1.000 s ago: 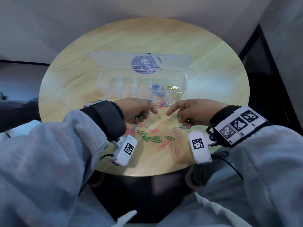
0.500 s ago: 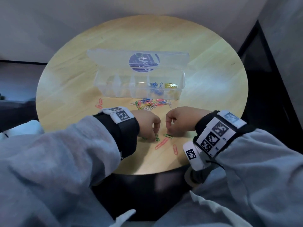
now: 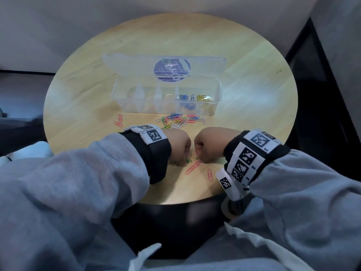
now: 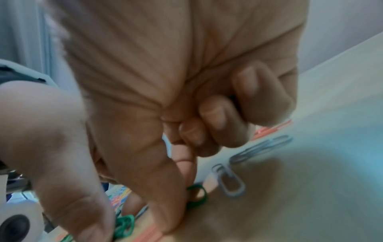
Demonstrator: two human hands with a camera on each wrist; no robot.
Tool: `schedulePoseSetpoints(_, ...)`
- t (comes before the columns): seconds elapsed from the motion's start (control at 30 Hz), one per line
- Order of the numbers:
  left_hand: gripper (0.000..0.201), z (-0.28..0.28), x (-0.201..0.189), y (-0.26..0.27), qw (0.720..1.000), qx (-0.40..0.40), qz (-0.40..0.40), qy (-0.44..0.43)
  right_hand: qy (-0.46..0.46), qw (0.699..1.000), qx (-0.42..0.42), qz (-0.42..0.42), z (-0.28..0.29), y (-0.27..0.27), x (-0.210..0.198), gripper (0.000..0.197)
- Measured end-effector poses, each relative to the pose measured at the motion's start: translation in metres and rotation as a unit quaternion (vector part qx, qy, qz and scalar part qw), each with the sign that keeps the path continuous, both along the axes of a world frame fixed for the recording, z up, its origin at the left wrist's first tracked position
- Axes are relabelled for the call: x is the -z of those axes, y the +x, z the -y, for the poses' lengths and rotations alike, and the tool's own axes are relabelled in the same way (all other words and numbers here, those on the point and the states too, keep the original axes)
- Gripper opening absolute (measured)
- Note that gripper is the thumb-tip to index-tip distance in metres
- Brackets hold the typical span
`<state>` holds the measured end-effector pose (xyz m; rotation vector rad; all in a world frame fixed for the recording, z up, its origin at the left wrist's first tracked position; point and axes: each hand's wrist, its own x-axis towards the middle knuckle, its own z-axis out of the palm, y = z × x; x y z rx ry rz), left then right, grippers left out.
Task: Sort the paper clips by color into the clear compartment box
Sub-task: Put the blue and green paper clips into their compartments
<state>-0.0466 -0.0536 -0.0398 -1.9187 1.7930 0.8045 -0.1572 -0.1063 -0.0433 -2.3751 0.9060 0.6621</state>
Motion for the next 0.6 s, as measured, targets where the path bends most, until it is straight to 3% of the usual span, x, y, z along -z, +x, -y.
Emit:
schedulePoseSetpoints(0.27,0.014,0.0,-0.003,0.01,0.999,-0.029,-0.018,-0.002,0.054,0.989,0.105,0.09,0.019,-0.01,-0.013,0.013)
schedulePoseSetpoints(0.43,0.01,0.001,-0.009,0.029,0.987,-0.106,-0.116,-0.028,0.114,0.974,0.15,0.127,0.027,-0.012,-0.015,0.018)
schedulePoseSetpoints(0.6,0.024,0.003,-0.024,0.053,0.945,-0.215,-0.242,-0.04,0.187,0.953,0.177,0.157,0.027,-0.003,-0.012,0.014)
